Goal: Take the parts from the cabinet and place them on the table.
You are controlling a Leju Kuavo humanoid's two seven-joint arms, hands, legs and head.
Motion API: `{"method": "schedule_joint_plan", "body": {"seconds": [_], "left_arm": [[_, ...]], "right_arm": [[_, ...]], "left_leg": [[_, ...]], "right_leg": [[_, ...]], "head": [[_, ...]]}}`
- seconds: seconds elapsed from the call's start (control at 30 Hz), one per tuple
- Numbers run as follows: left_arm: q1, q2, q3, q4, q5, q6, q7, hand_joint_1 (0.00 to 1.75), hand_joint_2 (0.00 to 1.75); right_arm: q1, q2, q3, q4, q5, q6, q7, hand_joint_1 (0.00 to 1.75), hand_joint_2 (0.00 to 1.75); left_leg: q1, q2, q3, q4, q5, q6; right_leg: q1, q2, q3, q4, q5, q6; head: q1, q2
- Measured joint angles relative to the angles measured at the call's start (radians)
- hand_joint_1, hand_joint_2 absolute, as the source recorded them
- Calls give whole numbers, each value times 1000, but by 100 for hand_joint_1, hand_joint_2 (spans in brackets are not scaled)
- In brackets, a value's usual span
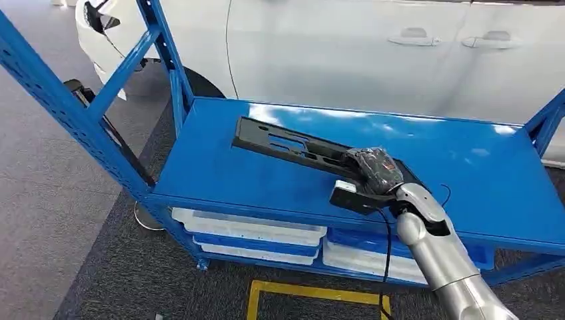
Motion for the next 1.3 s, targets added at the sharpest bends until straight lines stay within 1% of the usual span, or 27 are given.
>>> {"method": "schedule_joint_plan", "body": {"seconds": [0.07,0.1,0.13,0.17,0.2,0.27,0.3,0.33,0.43,0.47,0.5,0.53,0.6,0.63,0.67,0.73,0.77,0.8,0.83,0.9,1.0,1.03,1.13,1.17,1.2,1.23,1.3], "left_arm": [[-1,0,0,0,-3,0,3,0,175],[0,0,0,0,-3,0,3,0,175],[0,0,0,0,-3,0,3,0,175],[-1,0,-1,0,-3,0,3,0,175],[-1,0,-1,0,-3,0,3,0,175],[-3,0,-2,0,-5,2,3,0,175],[-5,2,-3,0,-5,2,2,0,175],[-9,2,-3,0,-5,4,2,0,175],[-8,2,-4,0,-5,9,3,0,175],[-8,1,-4,0,-5,11,3,0,175],[-9,0,-5,0,-4,13,5,0,175],[-11,0,-5,0,-3,15,6,0,175],[-9,0,-5,0,-2,19,9,0,175],[-7,0,-5,0,0,19,10,0,175],[-6,0,-5,0,1,21,12,0,175],[-6,0,-5,0,5,22,14,0,175],[-6,-2,-5,0,7,24,15,0,175],[-6,-2,-5,0,10,27,15,0,175],[-8,-2,-5,0,11,30,15,0,175],[-6,-2,-5,0,12,35,15,0,175],[-6,-1,-5,0,14,37,15,0,175],[-6,-1,-5,0,15,37,15,0,175],[-5,-1,-5,0,16,37,15,0,175],[-3,-1,-5,0,19,37,16,0,175],[-1,-1,-4,0,22,37,17,0,175],[0,-1,-4,0,22,37,17,0,175],[-1,0,-4,0,22,38,17,0,175]], "right_arm": [[-6,7,0,-10,-45,11,-19,175,175],[-6,11,0,-14,-61,19,-27,175,175],[-5,16,0,-18,-78,26,-37,175,175],[-4,22,0,-24,-95,33,-46,175,175],[-3,26,0,-31,-112,37,-55,175,175],[-4,39,-4,-53,-158,53,-75,175,175],[-3,46,-6,-63,-177,59,-81,175,175],[-6,54,-10,-72,-200,69,-87,175,175],[-6,74,-16,-97,-252,97,-92,175,175],[-9,79,-20,-106,-267,105,-94,175,175],[-11,84,-24,-114,-288,115,-97,175,175],[-18,86,-29,-118,-310,126,-100,175,175],[-22,95,-40,-119,-361,152,-108,175,175],[-21,98,-43,-119,-382,163,-111,175,175],[-21,103,-44,-119,-404,173,-116,175,175],[-26,113,-50,-119,-440,188,-121,175,175],[-35,119,-52,-119,-455,195,-122,175,175],[-44,123,-53,-119,-468,198,-122,175,175],[-53,128,-53,-118,-482,201,-122,175,175],[-67,139,-56,-115,-514,217,-122,175,175],[-88,147,-57,-108,-567,254,-123,175,175],[-96,153,-57,-105,-592,272,-129,175,175],[-102,163,-57,-97,-645,315,-140,175,175],[-102,165,-56,-92,-660,331,-140,175,175],[-102,169,-56,-88,-673,344,-140,175,175],[-103,172,-55,-85,-681,350,-140,175,175],[-113,179,-55,-82,-688,358,-140,175,175]], "left_leg": [[3,0,-72,160,-83,-7],[3,0,-107,235,-111,-9],[3,0,-135,291,-123,-10],[3,0,-139,291,-109,-9],[3,0,-120,245,-75,-5],[2,0,-31,57,23,9],[-2,0,-3,-14,39,19],[-7,1,6,-32,32,21],[-12,-2,0,-29,36,28],[0,0,7,-45,44,36],[0,-1,11,-52,49,39],[1,0,10,-53,51,44],[0,0,8,-53,51,45],[0,0,7,-52,51,45],[0,0,6,-50,51,45],[1,-1,8,-46,48,41],[2,-2,8,-41,44,37],[1,-2,6,-34,39,31],[-6,-2,-3,-25,35,25],[-6,-2,-5,-28,36,17],[0,-2,-7,-17,24,0],[0,-1,-28,30,-9,-4],[3,0,-140,266,-111,-13],[3,0,-161,303,-111,-13],[3,0,-155,282,-87,-10],[2,0,-127,220,-47,-5],[-1,-1,-34,26,47,13]], "right_leg": [[3,-1,-1,0,0,-8],[5,0,-1,0,0,-9],[7,0,-1,1,-1,-9],[9,2,0,1,-1,-9],[10,2,1,1,-1,-10],[14,4,5,1,-3,-8],[13,4,5,1,-3,-7],[19,4,-1,5,-3,-1],[13,4,-3,-2,4,16],[19,4,-4,-1,0,23],[15,3,-8,15,-14,26],[13,3,-31,68,-52,27],[10,3,-110,239,-130,34],[9,3,-140,300,-147,36],[8,3,-154,321,-142,38],[4,2,-101,211,-68,39],[1,1,-52,109,-19,39],[-2,1,-12,22,6,39],[5,3,-8,13,-7,33],[7,5,-16,17,-6,18],[2,4,-13,8,1,-3],[2,4,-13,7,0,-9],[7,2,-13,8,-1,-15],[10,2,-12,9,-2,-15],[12,2,-11,9,-2,-16],[14,3,-9,9,-3,-16],[18,5,-3,9,-6,-15]], "head": [[-1,0],[-1,0],[-1,0],[-1,0],[-1,0],[-1,0],[0,0],[1,0],[0,0],[0,0],[1,0],[5,0],[6,0],[6,0],[6,0],[6,0],[6,0],[6,0],[6,0],[3,0],[4,0],[-2,0],[-1,0],[-1,0],[-1,0],[-1,0],[-1,0]]}}
